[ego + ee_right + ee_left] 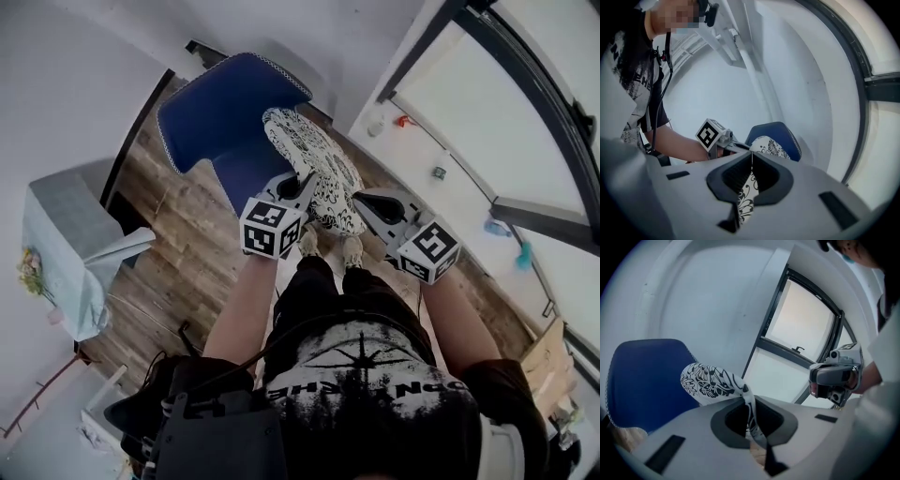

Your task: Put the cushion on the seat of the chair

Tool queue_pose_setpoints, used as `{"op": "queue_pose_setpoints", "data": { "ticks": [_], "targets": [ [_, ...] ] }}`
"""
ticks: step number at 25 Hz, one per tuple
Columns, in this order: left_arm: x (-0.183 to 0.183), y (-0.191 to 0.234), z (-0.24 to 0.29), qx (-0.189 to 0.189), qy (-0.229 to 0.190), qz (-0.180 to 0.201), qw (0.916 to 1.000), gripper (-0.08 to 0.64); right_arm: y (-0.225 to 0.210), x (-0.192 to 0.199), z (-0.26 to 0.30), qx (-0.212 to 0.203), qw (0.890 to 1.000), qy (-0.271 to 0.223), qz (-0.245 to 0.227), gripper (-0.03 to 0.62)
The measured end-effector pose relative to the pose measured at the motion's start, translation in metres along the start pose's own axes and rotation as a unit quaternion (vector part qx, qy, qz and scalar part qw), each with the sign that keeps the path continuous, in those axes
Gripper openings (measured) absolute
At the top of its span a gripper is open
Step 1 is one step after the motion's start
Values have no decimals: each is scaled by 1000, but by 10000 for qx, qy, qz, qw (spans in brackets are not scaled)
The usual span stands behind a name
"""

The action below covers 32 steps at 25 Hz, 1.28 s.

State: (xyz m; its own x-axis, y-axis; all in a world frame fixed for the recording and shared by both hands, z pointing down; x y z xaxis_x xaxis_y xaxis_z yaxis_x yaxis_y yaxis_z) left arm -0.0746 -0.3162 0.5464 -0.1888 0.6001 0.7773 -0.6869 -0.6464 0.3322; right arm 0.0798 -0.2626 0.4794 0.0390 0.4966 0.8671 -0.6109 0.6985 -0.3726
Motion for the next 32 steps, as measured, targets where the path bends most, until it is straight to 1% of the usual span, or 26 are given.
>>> {"op": "queue_pose_setpoints", "data": {
  "ticks": [4, 7, 10, 14, 17, 25, 28, 32],
  "targets": [
    [37, 29, 13, -129, 242, -224, 9994, 23, -5, 15, 25, -64, 9998, 122, 176, 18],
    [68, 53, 21, -234, 417, -414, 9980, 23, -16, 22, 46, -34, 9994, 90, 335, 18],
    [101, 78, 21, -430, 654, -539, 9955, 23, -22, 29, 69, -60, 9990, 44, 449, 18],
    [134, 116, 6, -736, 866, -814, 9902, 23, -15, 33, 103, -301, 9985, 64, 448, 18],
    [157, 140, -5, -923, 1005, -921, 9864, 23, -6, 42, 126, -497, 9976, 178, 447, 18],
    [237, 202, -41, -1429, 1417, -1388, 9697, 23, 17, 78, 178, -835, 9933, 622, 505, 18],
    [262, 219, -44, -1567, 1501, -1547, 9638, 23, 19, 89, 197, -962, 9913, 781, 444, 18],
    [290, 241, -44, -1703, 1622, -1735, 9563, 23, 22, 101, 222, -1139, 9888, 866, 418, 18]
  ]
}}
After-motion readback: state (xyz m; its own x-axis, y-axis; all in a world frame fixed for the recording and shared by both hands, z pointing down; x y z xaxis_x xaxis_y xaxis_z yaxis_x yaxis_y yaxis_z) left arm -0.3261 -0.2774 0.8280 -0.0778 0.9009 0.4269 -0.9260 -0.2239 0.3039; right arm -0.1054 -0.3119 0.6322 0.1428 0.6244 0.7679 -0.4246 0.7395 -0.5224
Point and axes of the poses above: the fingertips, and each gripper's own axes: z forward along the fingers, y to its left, x out of its underside, the point moved 6 cm from there along -z, backward along the fingers, and after that the axes turned 2 degrees about z, right-handed, at the moved point
